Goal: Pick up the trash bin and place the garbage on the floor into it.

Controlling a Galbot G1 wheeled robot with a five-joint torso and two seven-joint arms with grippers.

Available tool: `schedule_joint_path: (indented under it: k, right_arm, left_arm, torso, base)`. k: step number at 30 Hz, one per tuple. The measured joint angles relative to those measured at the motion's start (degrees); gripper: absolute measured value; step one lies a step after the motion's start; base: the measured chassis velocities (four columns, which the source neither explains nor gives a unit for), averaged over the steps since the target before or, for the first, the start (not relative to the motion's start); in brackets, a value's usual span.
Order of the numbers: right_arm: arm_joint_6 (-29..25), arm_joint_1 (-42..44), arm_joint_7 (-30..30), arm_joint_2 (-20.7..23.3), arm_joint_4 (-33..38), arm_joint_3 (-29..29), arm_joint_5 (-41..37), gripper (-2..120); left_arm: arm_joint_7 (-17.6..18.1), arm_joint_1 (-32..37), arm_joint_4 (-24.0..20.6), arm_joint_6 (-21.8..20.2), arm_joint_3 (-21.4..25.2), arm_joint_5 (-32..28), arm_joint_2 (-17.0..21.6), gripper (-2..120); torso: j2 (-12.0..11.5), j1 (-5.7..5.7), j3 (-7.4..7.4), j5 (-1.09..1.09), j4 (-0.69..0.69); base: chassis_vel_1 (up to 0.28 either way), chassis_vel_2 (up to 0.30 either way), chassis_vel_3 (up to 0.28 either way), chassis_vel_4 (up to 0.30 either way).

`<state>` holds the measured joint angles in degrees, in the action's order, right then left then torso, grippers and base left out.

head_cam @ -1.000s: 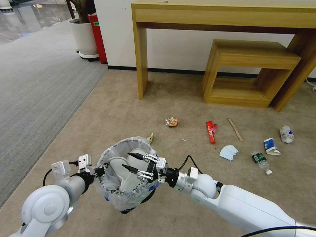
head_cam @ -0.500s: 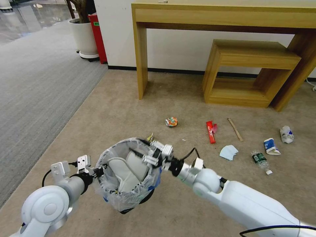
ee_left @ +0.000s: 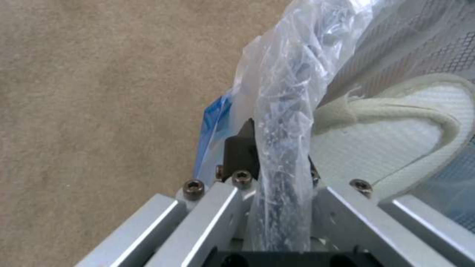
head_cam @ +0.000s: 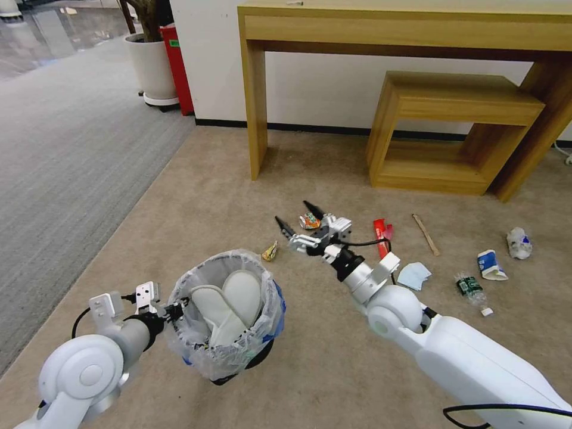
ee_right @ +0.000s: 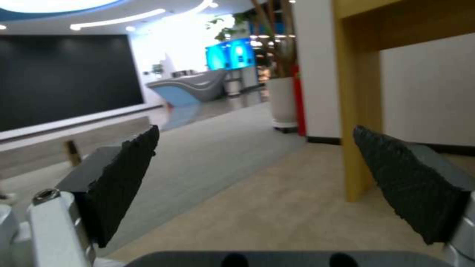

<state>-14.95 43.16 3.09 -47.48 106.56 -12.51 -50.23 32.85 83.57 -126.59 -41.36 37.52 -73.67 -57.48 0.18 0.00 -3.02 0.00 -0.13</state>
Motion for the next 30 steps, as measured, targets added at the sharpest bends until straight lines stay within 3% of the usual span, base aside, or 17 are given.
schedule_joint_path:
  k: [10, 16, 30]
  right_arm:
    - [0.79, 5.36, 2.39, 3.81, -1.19, 7.02, -0.43, 100]
    - [1.02, 9.7, 1.78, 5.39, -2.77, 12.68, -0.21, 94]
    - [1.13, 12.71, 1.87, 5.65, -7.27, 15.59, 2.08, 91]
  left_arm:
    - [-0.27, 0.3, 0.48, 0.09, 0.96, 0.05, 0.48, 1]
    - [-0.37, 0.39, 0.72, 0.19, 1.6, -0.14, 1.08, 1]
    - [-0.39, 0.43, 1.9, 0.45, 2.26, -0.46, 1.9, 1]
  torso:
    - [0.0, 0.0, 0.0, 0.02, -0.01]
    - [0.0, 0.0, 0.0, 0.0, -0.01]
    - [0.0, 0.0, 0.0, 0.0, -0.01]
  base:
    - [0.0, 0.0, 0.0, 0.0]
    - [0.0, 0.0, 0.0, 0.0]
    - [0.004, 0.002, -0.002, -0.005]
